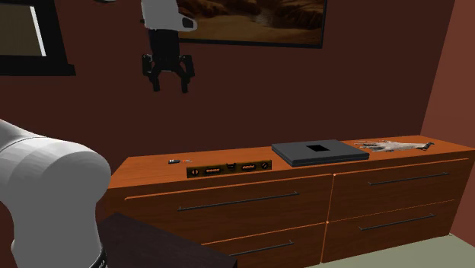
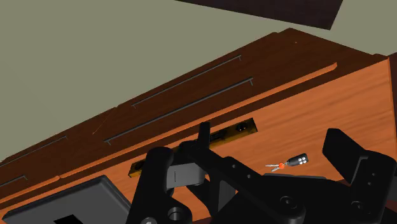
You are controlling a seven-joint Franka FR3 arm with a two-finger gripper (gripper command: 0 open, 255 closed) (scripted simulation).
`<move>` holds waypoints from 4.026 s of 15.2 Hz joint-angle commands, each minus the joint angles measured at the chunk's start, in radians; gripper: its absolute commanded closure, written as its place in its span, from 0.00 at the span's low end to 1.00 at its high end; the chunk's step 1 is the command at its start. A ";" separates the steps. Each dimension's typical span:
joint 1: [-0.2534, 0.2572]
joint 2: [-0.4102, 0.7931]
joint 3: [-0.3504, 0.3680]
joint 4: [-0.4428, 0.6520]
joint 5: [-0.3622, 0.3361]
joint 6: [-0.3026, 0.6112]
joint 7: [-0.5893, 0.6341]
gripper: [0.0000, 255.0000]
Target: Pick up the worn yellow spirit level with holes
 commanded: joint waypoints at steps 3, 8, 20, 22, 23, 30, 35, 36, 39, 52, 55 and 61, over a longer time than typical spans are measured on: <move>-0.013 0.038 0.031 -0.029 0.014 0.067 0.069 0.00; -0.046 0.164 0.108 -0.073 0.041 0.233 0.239 0.00; -0.142 0.593 0.254 -0.010 0.003 0.579 0.668 0.00; -0.157 0.674 0.267 0.021 -0.023 0.622 0.746 0.00; -0.164 0.714 0.272 0.038 -0.038 0.642 0.785 0.00; -0.177 0.997 0.259 0.190 -0.154 0.739 1.056 0.00; -0.158 1.189 0.208 0.327 -0.207 0.773 1.215 0.00; -0.154 1.226 0.197 0.356 -0.212 0.777 1.243 0.00; -0.149 1.261 0.188 0.367 -0.219 0.799 1.259 0.00; -0.141 1.318 0.176 0.368 -0.237 0.855 1.274 1.00; -0.141 1.318 0.176 0.368 -0.237 0.855 1.273 1.00; -0.148 1.267 0.187 0.367 -0.221 0.805 1.260 1.00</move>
